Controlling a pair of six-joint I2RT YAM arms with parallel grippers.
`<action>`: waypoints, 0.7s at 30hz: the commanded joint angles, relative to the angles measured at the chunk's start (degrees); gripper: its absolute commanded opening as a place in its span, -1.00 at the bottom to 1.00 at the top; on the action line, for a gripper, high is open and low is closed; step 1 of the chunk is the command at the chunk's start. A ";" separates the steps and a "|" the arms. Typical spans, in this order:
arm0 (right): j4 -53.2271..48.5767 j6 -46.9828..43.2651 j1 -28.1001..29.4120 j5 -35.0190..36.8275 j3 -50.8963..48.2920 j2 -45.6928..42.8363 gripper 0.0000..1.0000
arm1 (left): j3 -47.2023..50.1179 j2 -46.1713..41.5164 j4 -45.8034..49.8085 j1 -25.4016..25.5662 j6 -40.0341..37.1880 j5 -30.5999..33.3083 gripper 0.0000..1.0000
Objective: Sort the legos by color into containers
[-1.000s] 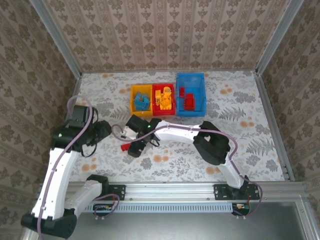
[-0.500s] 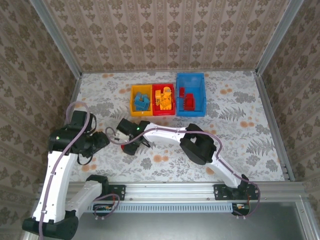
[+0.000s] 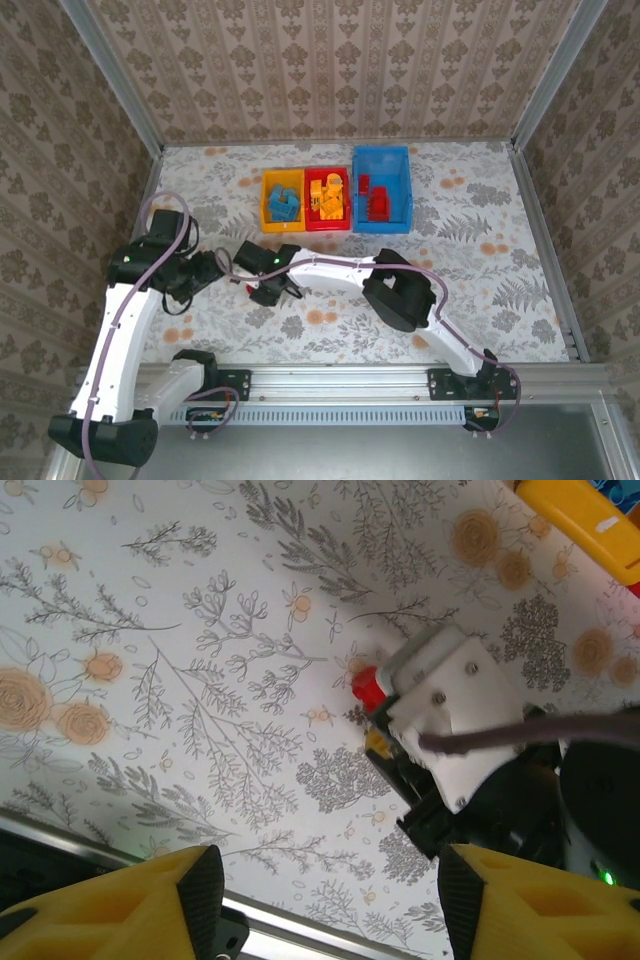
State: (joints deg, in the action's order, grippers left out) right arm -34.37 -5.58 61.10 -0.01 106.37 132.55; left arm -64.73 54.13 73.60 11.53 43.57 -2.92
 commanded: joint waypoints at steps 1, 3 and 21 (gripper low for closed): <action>1.76 4.48 -1.77 -0.26 -4.58 -9.00 -0.76 | -1.20 1.22 -4.65 -0.19 0.03 -2.68 0.22; 3.21 7.13 -3.76 -0.83 -8.86 -13.58 -0.77 | -0.95 2.23 -8.00 -0.15 -1.10 -6.13 0.22; -17.47 27.12 -35.59 15.98 1.54 -17.44 -0.67 | -20.75 35.59 -36.71 18.01 -5.21 -18.07 0.25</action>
State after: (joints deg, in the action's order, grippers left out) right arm -43.68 17.41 26.76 11.31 101.49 108.57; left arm -81.38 86.85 41.30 28.93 41.32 -19.84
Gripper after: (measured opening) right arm 0.252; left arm 0.625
